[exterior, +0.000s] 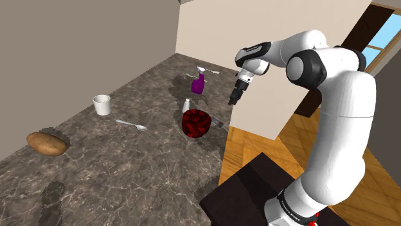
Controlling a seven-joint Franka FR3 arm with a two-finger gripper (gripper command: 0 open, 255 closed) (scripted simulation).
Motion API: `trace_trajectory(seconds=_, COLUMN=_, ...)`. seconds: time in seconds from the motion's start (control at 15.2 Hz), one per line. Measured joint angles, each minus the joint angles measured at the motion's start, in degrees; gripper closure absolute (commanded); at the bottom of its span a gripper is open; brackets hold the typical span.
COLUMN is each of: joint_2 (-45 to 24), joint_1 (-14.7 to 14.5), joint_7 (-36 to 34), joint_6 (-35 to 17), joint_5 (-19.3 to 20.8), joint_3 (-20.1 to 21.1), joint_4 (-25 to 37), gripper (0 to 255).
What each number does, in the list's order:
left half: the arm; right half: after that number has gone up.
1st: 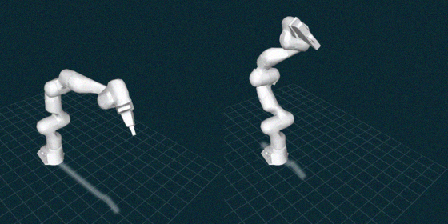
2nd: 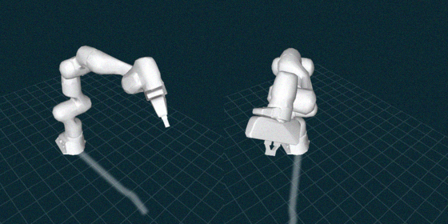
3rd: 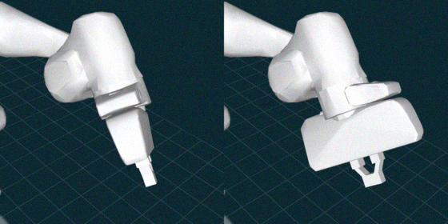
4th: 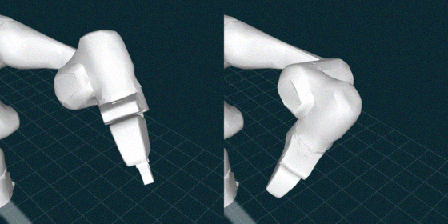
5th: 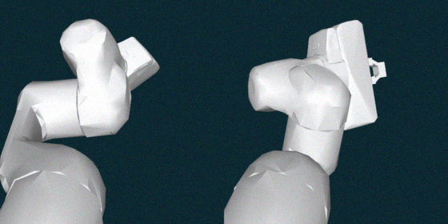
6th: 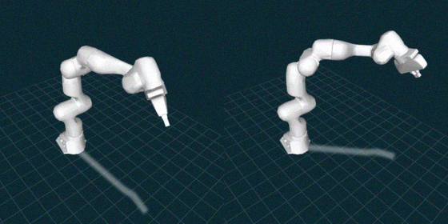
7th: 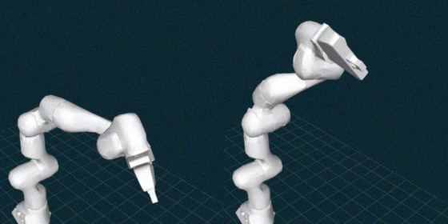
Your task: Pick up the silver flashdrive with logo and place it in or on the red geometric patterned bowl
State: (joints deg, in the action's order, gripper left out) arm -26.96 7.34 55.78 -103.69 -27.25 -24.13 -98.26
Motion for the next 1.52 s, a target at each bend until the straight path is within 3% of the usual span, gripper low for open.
trace_trajectory(seconds=0.59, joint_2=-26.1, joint_1=9.6, joint_7=3.2, joint_6=10.2, joint_5=-6.7, joint_3=6.1, joint_4=27.8, gripper=0)
trace_trajectory(seconds=0.73, joint_2=-29.7, joint_1=10.6, joint_7=3.0, joint_6=11.5, joint_5=-7.2, joint_3=7.0, joint_4=31.9, gripper=0)
trace_trajectory(seconds=1.52, joint_2=-30.7, joint_1=9.2, joint_7=4.2, joint_6=7.2, joint_5=-8.2, joint_3=7.8, joint_4=28.1, gripper=0)
